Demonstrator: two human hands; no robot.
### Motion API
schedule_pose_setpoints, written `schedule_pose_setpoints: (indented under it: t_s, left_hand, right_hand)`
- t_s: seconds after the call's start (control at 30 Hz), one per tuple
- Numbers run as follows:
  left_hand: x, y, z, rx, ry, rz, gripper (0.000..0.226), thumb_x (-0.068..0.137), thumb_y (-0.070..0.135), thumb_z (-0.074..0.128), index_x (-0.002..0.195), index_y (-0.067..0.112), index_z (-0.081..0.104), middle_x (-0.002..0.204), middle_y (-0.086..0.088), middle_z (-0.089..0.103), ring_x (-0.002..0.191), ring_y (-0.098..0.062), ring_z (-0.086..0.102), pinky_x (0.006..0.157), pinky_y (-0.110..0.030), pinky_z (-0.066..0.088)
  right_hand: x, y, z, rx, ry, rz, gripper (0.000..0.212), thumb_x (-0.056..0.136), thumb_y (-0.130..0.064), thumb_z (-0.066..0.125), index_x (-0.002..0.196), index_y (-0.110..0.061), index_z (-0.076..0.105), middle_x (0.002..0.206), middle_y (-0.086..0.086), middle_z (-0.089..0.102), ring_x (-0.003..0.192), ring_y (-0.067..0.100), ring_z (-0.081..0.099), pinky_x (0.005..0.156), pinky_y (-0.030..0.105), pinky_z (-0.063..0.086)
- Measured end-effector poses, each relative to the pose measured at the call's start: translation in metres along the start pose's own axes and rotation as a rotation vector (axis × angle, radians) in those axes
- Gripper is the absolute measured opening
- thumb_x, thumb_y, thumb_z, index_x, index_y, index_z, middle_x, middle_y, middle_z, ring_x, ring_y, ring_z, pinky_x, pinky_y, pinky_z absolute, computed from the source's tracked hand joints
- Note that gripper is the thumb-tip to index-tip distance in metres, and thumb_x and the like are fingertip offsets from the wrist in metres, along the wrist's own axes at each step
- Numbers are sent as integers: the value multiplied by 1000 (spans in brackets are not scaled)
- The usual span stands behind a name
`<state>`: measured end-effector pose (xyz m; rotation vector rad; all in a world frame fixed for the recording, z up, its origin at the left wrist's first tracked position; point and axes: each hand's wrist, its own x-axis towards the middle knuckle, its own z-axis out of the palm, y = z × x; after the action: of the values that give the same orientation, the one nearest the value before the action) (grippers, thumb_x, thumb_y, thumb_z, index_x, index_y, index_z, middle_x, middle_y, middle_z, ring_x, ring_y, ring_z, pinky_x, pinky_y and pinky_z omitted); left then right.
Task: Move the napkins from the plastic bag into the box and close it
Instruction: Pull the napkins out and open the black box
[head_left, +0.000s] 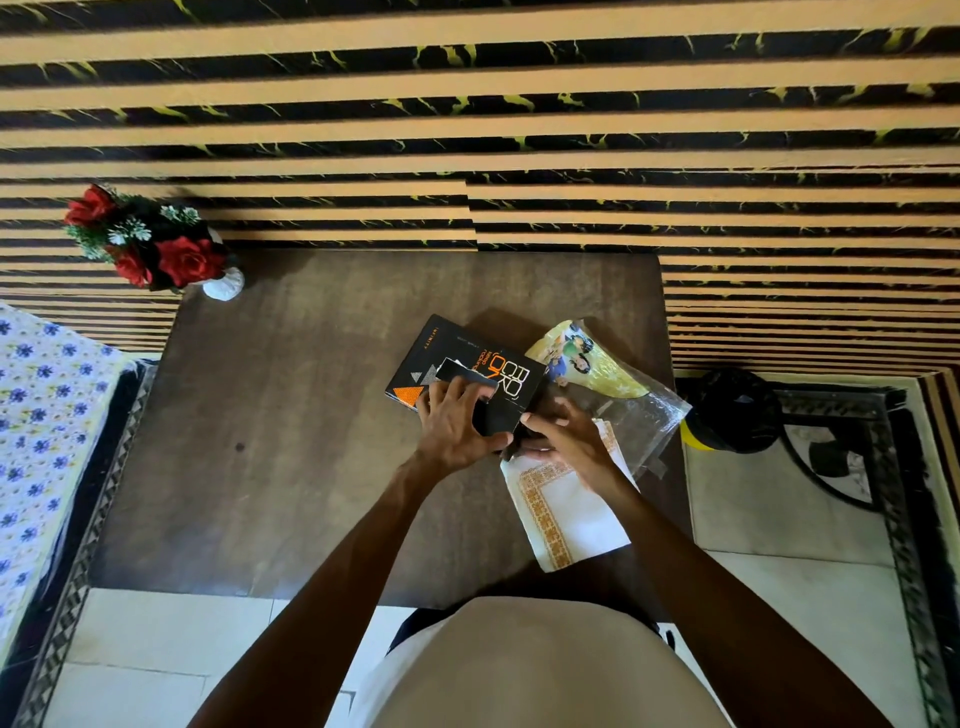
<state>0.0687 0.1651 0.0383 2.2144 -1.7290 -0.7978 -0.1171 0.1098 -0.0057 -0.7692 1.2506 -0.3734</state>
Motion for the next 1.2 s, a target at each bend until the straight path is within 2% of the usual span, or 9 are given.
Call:
schedule_pose_setpoints:
  t_s: [0.17, 0.3, 0.43, 0.6, 0.87, 0.97, 1.07, 1.13, 1.2]
  left_hand:
    - [5, -5, -5, 12, -7, 10, 60, 63, 60, 63, 115, 31, 57, 118, 3, 52, 119, -24, 36, 102, -39, 21]
    - [5, -5, -4, 25, 20, 36, 58, 69, 53, 71, 120, 30, 56, 122, 1, 50, 121, -24, 34, 105, -41, 22]
    - [-3, -7, 1, 37, 2, 40, 64, 70, 50, 72, 127, 28, 53, 127, -1, 47, 125, -25, 31, 109, -43, 20]
    - [-4, -4, 7, -19, 67, -39, 58, 67, 45, 77, 117, 21, 58, 124, -2, 50, 124, -26, 33, 106, -41, 21]
    - [10, 0, -3, -84, 75, -155, 53, 67, 50, 78, 110, 23, 63, 124, -1, 51, 124, -27, 33, 105, -42, 22]
    - [13, -4, -6, -83, 52, -172, 51, 68, 51, 77, 108, 23, 63, 125, 0, 50, 125, -27, 32, 106, -42, 22]
    - [15, -6, -11, -88, 44, -166, 48, 68, 51, 77, 104, 23, 64, 125, 0, 50, 123, -27, 33, 104, -40, 23]
    - [16, -7, -14, -86, 40, -170, 46, 68, 50, 77, 103, 23, 64, 125, 1, 50, 122, -25, 34, 103, -39, 24]
    - [19, -10, -18, -96, 74, -212, 46, 68, 51, 77, 103, 23, 65, 124, 1, 49, 119, -25, 34, 101, -38, 26]
  right_hand:
    - [-3, 2, 4, -29, 17, -62, 97, 70, -16, 85, 146, -34, 28, 141, 10, 52, 114, 34, 64, 81, 49, 61]
    - [-6, 3, 5, -86, 67, -122, 79, 70, -20, 86, 134, -31, 42, 139, 8, 54, 120, 28, 59, 81, 45, 61]
    - [-5, 7, 5, -220, 138, -179, 79, 65, -29, 88, 131, -32, 44, 130, 0, 58, 117, 22, 59, 87, 45, 59]
    - [-8, 10, 9, -338, 168, -243, 73, 60, -45, 86, 121, -37, 47, 126, -3, 64, 114, 18, 62, 97, 44, 54]
    - [-8, 15, 11, -334, 159, -269, 58, 67, -70, 71, 110, -37, 50, 116, 1, 64, 110, 21, 62, 88, 50, 57]
    - [-10, 10, 16, -387, 160, -279, 56, 74, -65, 69, 112, -27, 52, 111, 2, 64, 107, 21, 63, 87, 44, 59]
    - [-12, 4, 20, -388, 162, -247, 63, 81, -51, 71, 130, -18, 49, 122, 0, 55, 109, 14, 55, 69, 8, 53]
    - [-15, 0, 22, -355, 137, -233, 56, 84, -38, 73, 129, -12, 52, 116, -2, 52, 105, 13, 52, 71, 13, 53]
    - [-14, 4, 17, -379, 100, -288, 29, 81, -30, 75, 98, -11, 62, 96, 4, 62, 93, 21, 61, 79, 35, 56]
